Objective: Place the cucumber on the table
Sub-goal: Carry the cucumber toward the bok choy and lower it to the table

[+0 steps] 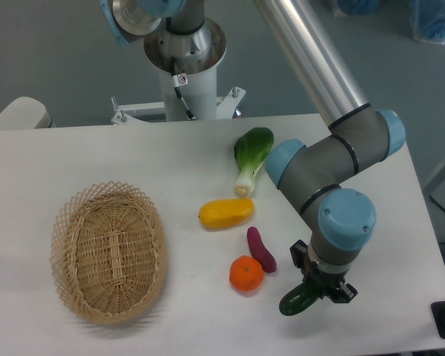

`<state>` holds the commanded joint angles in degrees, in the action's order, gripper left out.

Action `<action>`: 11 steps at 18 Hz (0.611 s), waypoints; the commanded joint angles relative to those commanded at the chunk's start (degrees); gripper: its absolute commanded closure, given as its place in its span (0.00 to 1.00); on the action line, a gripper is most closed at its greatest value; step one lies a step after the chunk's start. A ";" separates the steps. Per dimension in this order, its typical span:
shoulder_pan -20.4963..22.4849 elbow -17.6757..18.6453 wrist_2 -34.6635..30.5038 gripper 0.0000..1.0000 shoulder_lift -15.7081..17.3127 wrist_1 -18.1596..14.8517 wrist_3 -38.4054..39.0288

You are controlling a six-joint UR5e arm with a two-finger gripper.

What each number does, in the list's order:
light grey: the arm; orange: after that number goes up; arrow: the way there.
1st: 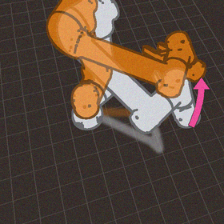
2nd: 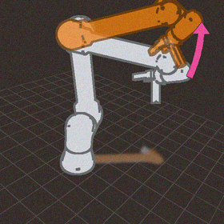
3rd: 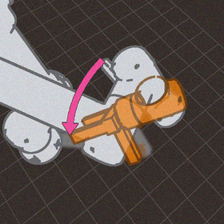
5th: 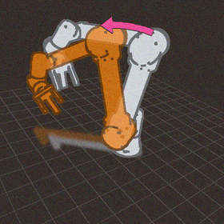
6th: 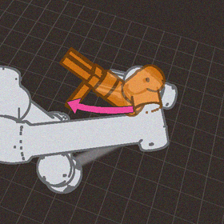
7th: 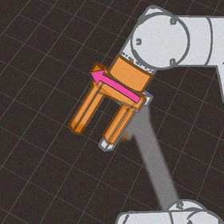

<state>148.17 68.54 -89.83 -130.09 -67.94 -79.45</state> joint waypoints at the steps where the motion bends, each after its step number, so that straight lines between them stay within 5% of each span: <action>1: 0.79 1.32 0.70 0.82 0.70 0.26 -1.48; 7: 5.98 10.46 1.15 0.82 5.45 1.14 -14.58; 11: 7.92 15.73 1.15 0.82 6.77 3.50 -16.70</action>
<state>156.09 84.27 -88.68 -123.31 -64.44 -96.15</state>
